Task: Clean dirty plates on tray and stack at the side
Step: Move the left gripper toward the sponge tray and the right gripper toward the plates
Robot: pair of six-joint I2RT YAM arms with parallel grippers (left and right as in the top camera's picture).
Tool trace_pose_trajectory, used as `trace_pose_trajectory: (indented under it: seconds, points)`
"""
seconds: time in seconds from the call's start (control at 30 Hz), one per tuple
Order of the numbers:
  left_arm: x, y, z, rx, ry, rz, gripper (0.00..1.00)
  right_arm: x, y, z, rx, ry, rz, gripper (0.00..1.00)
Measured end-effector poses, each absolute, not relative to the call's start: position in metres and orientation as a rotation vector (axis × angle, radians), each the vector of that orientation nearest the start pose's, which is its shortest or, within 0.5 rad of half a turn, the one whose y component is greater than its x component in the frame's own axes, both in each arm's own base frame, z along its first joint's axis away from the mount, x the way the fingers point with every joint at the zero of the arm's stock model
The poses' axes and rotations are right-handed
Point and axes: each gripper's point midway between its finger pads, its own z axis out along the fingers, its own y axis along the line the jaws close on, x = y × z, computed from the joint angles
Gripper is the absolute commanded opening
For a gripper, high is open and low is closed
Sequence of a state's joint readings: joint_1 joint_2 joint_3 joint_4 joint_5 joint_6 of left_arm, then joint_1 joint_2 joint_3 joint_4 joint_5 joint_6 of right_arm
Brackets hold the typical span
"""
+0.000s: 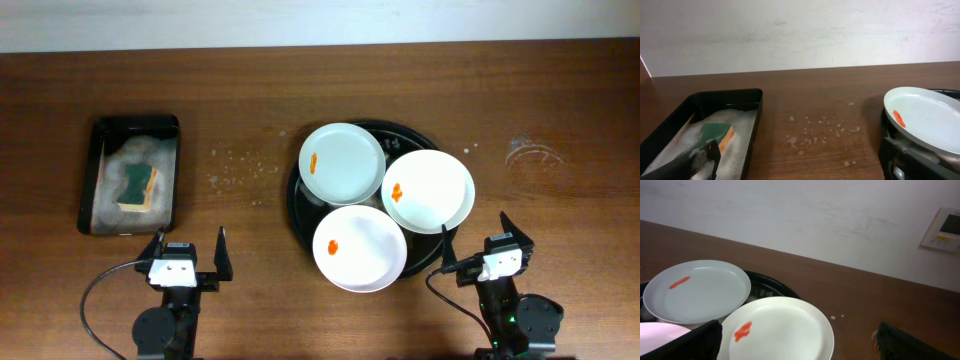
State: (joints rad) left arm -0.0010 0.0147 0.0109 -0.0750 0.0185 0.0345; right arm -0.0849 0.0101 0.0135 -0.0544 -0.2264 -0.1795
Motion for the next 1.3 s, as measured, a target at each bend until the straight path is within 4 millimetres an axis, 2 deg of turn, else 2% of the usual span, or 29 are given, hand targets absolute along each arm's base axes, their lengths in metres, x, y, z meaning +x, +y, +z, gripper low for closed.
trace_pose_trajectory:
  seconds: [0.87, 0.97, 1.1, 1.17, 1.23, 1.3]
  points:
    - [0.247, -0.004, 0.159, 0.044, 1.64, 0.01, 0.99, 0.244, 0.021, 0.166, -0.263, 1.594, -0.008, 0.99]
    - [0.247, -0.008, 0.183, 0.064, 1.543, -0.01, 0.99, 0.242, 0.031, 0.173, -0.304, 1.556, 0.041, 0.99]
    - [0.242, -0.011, 0.2, 0.065, 1.57, -0.038, 0.99, 0.24, 0.035, 0.181, -0.233, 1.558, 0.15, 0.99]
    - [0.24, -0.011, 0.217, 0.058, 1.601, -0.043, 0.99, 0.237, 0.037, 0.207, -0.189, 1.534, 0.203, 0.99]
    - [0.241, -0.009, 0.249, 0.046, 1.696, -0.04, 0.99, 0.236, 0.041, 0.235, -0.158, 1.565, 0.278, 0.99]
    - [0.25, -0.009, 0.261, 0.042, 1.805, -0.041, 0.99, 0.24, 0.046, 0.25, -0.149, 1.649, 0.342, 0.99]
